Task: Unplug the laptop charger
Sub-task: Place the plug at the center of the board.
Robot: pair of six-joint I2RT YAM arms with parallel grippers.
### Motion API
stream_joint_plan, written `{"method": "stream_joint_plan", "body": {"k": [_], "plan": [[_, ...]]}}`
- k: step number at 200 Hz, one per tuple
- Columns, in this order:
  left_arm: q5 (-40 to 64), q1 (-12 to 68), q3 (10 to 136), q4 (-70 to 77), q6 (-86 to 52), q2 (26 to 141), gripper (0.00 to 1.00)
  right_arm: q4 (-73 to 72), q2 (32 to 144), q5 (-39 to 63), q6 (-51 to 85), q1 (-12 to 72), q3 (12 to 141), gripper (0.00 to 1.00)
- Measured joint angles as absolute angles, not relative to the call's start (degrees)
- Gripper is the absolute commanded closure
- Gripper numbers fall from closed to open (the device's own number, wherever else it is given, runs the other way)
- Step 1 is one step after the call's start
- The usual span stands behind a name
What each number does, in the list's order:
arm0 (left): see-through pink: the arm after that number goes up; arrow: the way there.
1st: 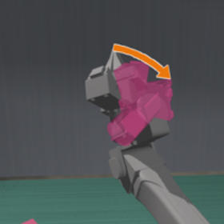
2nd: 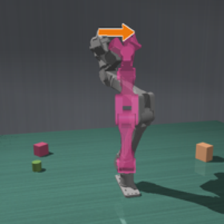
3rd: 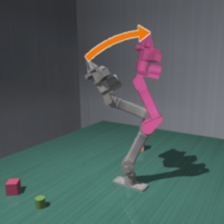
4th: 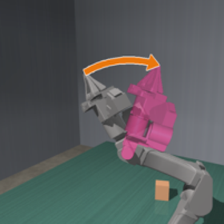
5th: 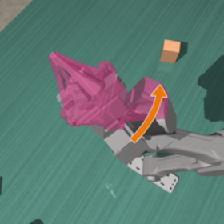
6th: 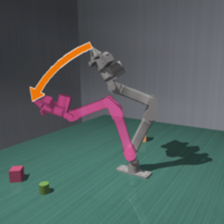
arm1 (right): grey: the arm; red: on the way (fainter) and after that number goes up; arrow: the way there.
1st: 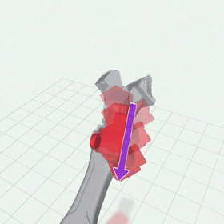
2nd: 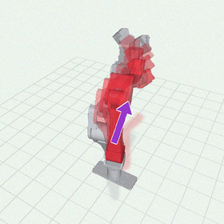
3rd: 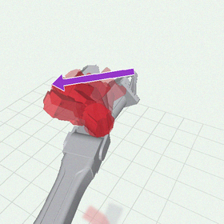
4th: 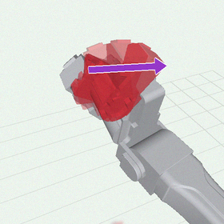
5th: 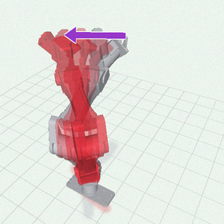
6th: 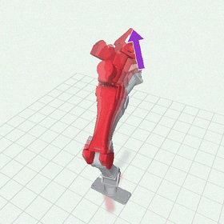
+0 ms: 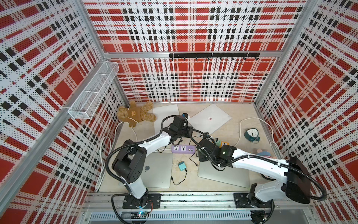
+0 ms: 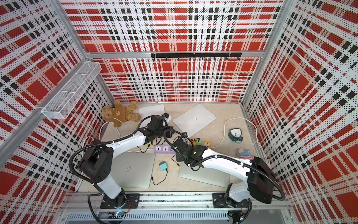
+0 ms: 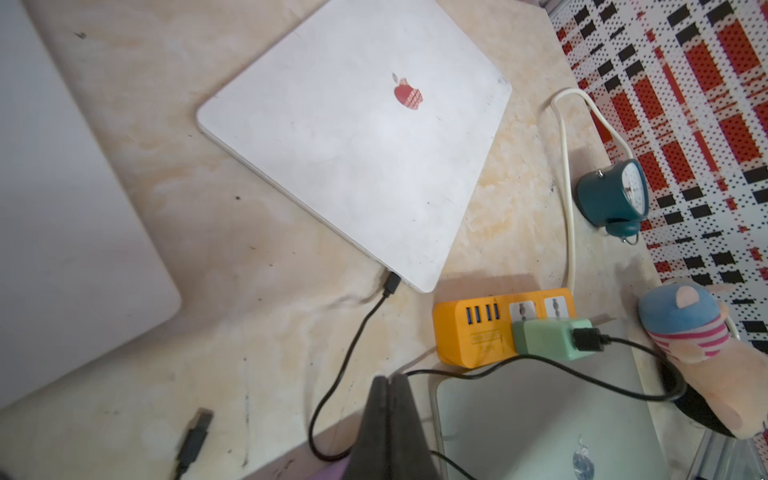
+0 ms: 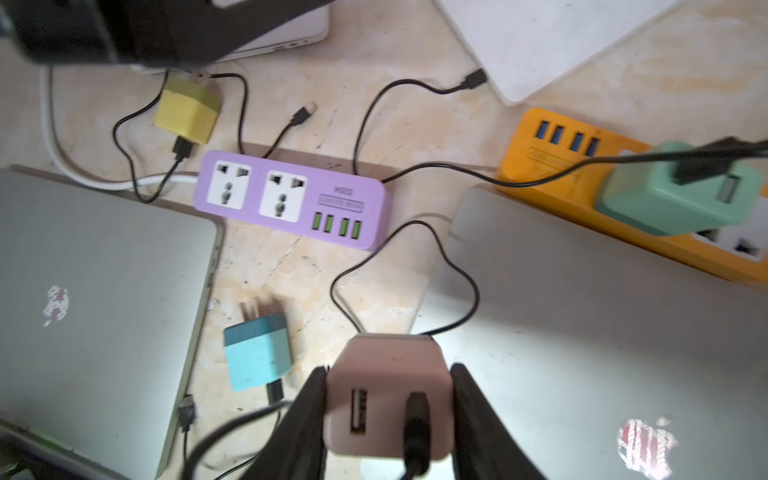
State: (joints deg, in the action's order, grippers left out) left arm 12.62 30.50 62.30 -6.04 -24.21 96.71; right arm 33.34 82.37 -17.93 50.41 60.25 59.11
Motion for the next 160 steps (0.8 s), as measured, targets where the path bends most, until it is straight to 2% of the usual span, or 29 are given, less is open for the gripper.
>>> {"method": "stream_joint_plan", "body": {"k": [82,160], "plan": [[13.19,24.45,57.65,-6.04,-23.51,92.38,1.00,32.95,90.70,-9.80,47.20,62.98,65.82,0.80],[13.93,24.12,56.69,-6.04,-23.22,92.38,1.00,42.85,95.68,-12.80,46.17,63.00,70.72,0.80]]}}
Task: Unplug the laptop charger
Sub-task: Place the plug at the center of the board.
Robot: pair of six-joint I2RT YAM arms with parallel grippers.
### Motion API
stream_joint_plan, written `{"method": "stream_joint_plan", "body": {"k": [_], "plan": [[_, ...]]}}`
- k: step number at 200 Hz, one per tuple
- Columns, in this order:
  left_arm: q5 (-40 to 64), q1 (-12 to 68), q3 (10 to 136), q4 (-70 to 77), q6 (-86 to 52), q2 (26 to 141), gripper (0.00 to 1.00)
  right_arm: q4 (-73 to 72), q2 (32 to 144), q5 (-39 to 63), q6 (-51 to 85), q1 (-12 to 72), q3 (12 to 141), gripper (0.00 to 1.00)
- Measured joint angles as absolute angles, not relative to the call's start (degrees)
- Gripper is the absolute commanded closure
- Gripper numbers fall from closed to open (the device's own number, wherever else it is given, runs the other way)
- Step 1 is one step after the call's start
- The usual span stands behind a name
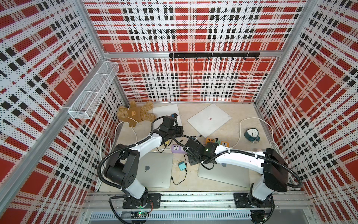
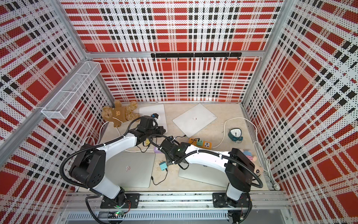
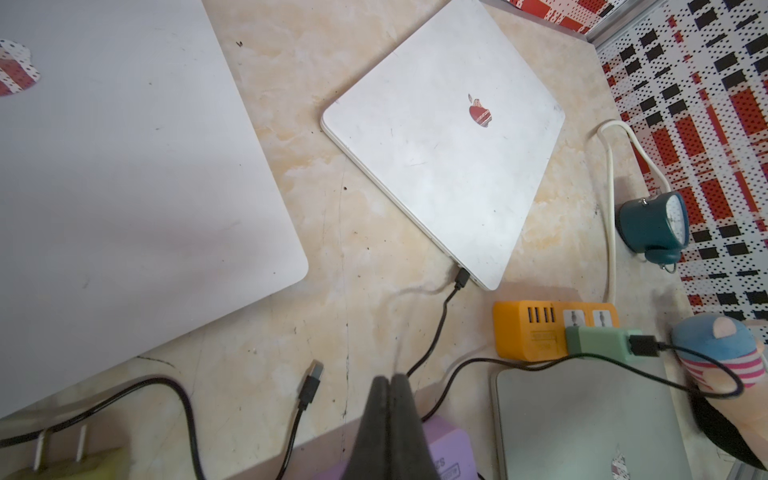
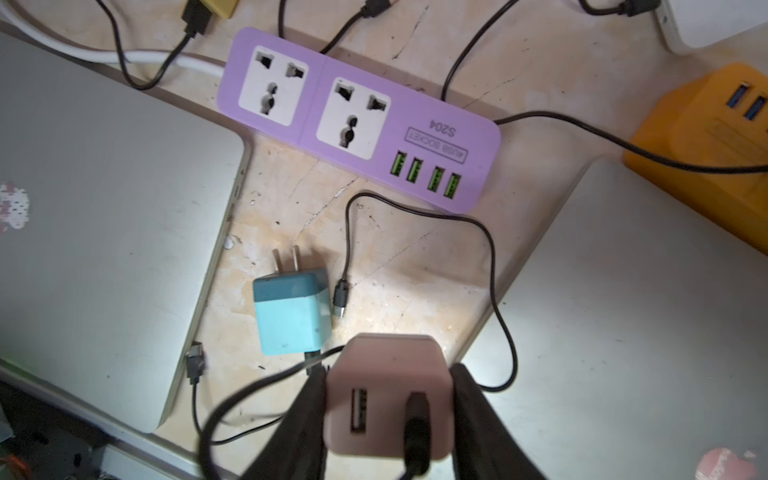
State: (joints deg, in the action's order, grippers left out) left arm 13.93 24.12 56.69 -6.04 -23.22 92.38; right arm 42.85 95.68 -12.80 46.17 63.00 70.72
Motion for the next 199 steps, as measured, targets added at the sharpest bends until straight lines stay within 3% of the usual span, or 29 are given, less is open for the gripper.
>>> {"method": "stream_joint_plan", "body": {"k": [111,199], "plan": [[14.31,24.12,56.40,-6.04,-23.09,92.38,1.00,59.05,96.92,-12.21,48.77,63.35,73.84,0.79],[14.35,24.10,56.12,-6.04,-22.85,92.38,1.00,48.95,94.78,0.99,52.21,63.37,65.60,0.80]]}}
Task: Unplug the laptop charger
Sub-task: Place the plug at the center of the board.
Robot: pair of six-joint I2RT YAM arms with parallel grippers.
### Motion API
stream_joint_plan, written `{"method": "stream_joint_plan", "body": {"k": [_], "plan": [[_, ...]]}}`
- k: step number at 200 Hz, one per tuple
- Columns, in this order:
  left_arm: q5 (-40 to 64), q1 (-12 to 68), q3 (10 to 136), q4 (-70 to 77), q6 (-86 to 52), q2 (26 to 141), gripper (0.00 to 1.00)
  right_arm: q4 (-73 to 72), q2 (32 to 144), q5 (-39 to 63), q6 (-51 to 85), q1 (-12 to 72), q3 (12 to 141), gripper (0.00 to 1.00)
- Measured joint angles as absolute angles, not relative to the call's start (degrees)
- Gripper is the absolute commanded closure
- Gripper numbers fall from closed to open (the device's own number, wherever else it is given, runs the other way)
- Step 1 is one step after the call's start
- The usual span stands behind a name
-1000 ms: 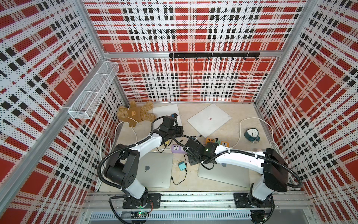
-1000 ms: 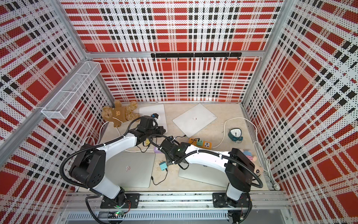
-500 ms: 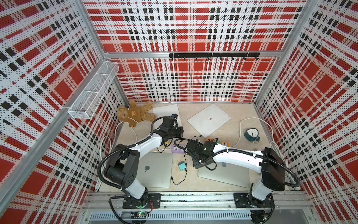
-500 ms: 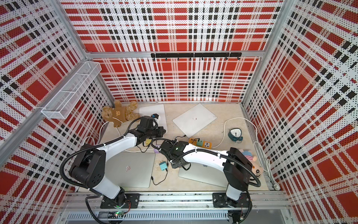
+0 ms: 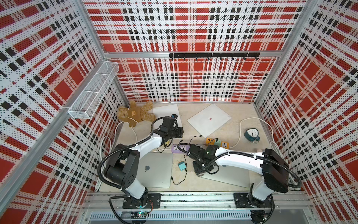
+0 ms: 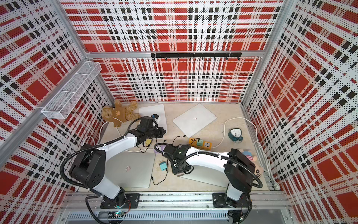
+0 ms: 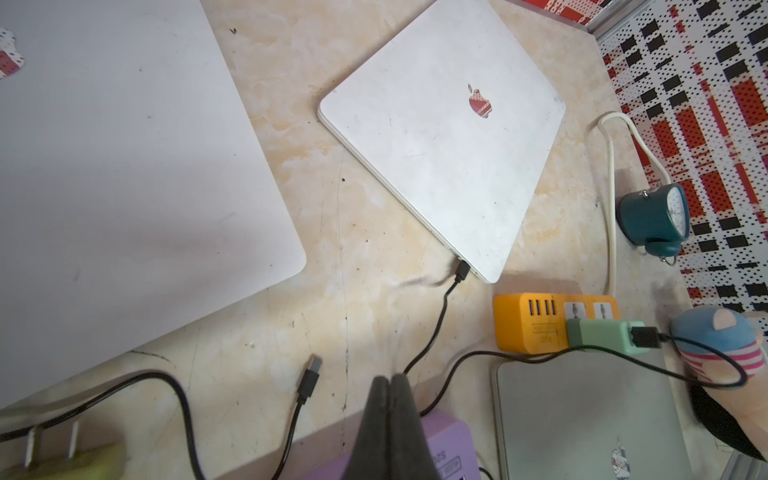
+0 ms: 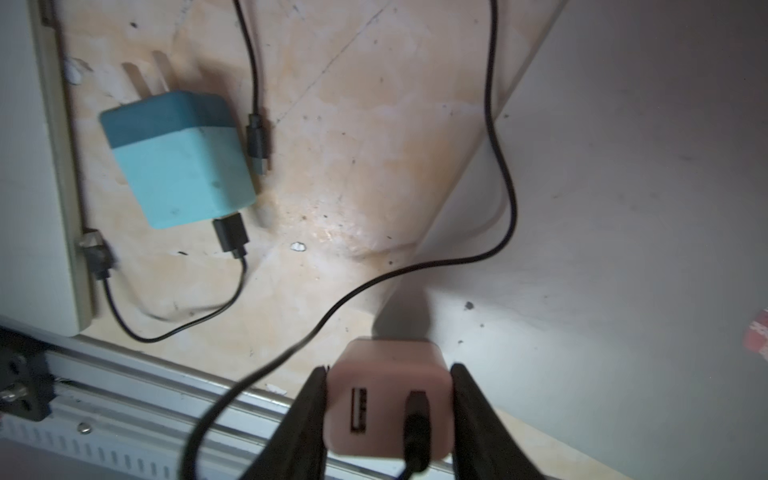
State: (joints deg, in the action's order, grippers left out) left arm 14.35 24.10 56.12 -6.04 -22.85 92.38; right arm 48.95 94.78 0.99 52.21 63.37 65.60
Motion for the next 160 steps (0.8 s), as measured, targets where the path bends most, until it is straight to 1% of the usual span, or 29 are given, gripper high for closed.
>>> {"method": "stream_joint_plan", "body": {"k": [40,74,160], "plan": [[14.33,24.05,55.55,-6.07,-22.68,92.27,1.00,44.36,95.09,5.26,52.36,63.37,65.49,0.80],[14.35,23.68,54.85,-6.13,-22.65,92.07,1.00,43.55,97.91,6.92,52.03,63.37,65.67,0.80],[14.50,21.54,53.63,-6.17,-22.41,90.02,1.00,49.95,106.21,7.25,47.05,64.36,74.15,0.80]]}}
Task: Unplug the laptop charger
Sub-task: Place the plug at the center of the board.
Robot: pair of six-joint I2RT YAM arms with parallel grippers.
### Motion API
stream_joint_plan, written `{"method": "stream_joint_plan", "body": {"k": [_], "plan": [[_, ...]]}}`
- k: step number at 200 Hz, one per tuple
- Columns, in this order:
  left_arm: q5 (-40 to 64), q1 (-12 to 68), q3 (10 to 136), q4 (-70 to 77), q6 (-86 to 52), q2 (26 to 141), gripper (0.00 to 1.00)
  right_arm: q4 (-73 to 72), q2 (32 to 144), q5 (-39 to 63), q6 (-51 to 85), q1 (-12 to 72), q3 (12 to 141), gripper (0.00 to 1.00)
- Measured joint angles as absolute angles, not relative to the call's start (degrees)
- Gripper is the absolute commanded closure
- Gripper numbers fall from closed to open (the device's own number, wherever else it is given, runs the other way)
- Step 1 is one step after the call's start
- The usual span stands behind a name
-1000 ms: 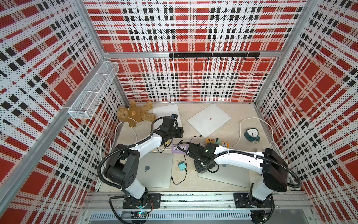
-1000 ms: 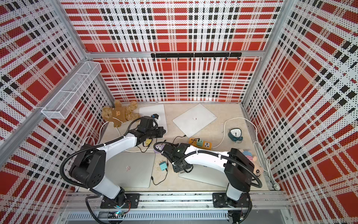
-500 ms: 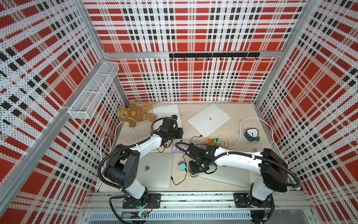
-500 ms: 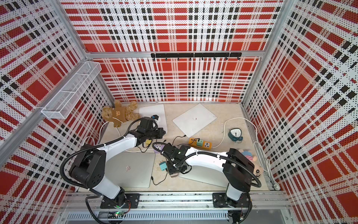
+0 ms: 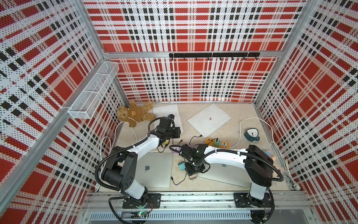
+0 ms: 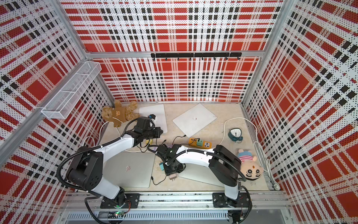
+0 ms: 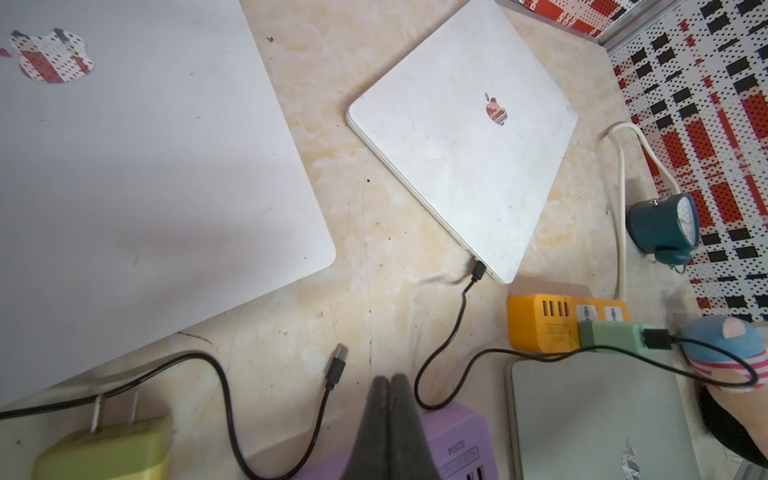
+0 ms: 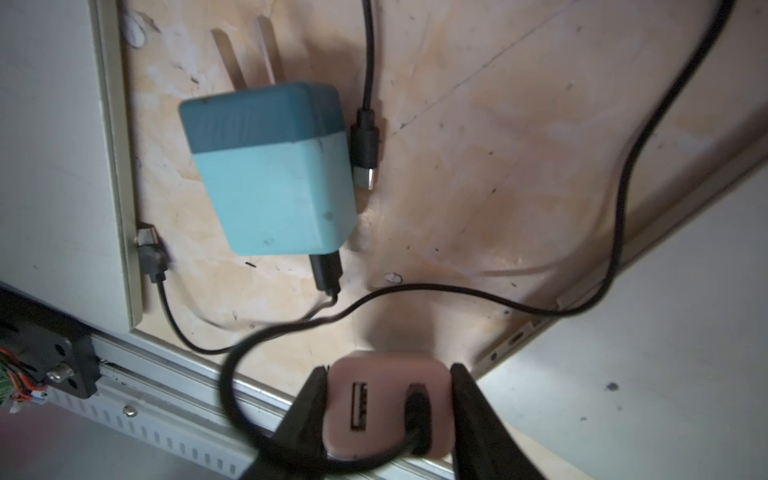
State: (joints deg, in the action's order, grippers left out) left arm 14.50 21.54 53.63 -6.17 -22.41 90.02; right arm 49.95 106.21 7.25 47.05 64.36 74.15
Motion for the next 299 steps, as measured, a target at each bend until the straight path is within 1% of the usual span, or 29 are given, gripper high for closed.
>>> {"method": "stream_joint_plan", "body": {"k": [105,246,271,299], "plan": [[15.05,19.18,51.57,-6.24,-22.26,89.45,1.00,63.44,114.19,5.06,34.83,66.48,83.85,0.78],[18.83,11.90,50.63,-6.33,-22.22,85.58,1.00,68.88,119.31,3.73,29.45,68.90,87.66,0.75],[18.98,11.29,50.48,-6.50,-22.22,85.23,1.00,69.34,119.92,3.75,29.15,69.08,87.74,0.72],[19.11,11.20,50.48,-6.52,-22.22,84.90,1.00,69.78,120.44,3.55,28.97,69.21,88.62,0.60]]}}
